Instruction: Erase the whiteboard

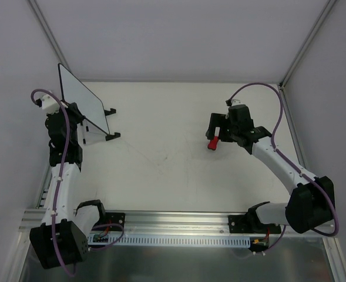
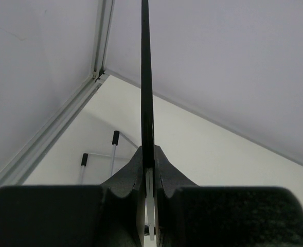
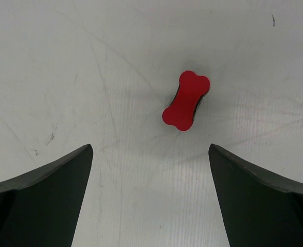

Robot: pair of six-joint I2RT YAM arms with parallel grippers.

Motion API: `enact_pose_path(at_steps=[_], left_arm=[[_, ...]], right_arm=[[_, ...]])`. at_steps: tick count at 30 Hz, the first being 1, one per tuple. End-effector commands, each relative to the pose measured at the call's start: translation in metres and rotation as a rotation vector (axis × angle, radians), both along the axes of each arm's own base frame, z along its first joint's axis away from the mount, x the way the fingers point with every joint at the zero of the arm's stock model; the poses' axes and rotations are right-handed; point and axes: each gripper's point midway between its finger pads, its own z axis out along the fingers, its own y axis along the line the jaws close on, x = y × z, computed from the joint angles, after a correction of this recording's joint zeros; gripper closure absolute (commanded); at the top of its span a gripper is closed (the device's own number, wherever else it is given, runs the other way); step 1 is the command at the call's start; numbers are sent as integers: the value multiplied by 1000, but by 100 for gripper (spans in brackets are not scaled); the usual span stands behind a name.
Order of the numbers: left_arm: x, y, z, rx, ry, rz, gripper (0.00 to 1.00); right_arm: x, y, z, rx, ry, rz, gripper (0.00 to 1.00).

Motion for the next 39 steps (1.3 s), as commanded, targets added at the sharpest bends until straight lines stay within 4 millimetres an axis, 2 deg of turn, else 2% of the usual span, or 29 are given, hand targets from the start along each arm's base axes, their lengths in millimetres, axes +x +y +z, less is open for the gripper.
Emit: enact_pose_path(at_steps=[1, 5, 9, 14, 15, 26, 33, 39], left_arm=[[7, 5, 78, 75, -238, -15, 100], [19, 12, 72, 64, -230, -22, 100], [30, 16, 56, 44, -204, -31, 100], [34, 11, 39, -6, -192, -67, 100], [34, 12, 32, -17, -184, -66, 100], [27, 3, 23, -50, -180, -99, 100], [16, 4, -5, -85, -124, -69, 100], [10, 5, -18, -108, -90, -49, 100]], right_arm=[[0, 0, 15, 7, -57, 22, 1], [-1, -1, 13, 2, -55, 26, 1], [-4, 4, 11, 22, -41, 54, 1], [-5, 4, 6, 18, -30, 54, 1], [-5, 4, 6, 17, -28, 54, 1], [-3, 4, -2, 19, 1, 49, 1], [-2, 5, -5, 21, 15, 48, 1], [-1, 7, -9, 27, 27, 51, 1]])
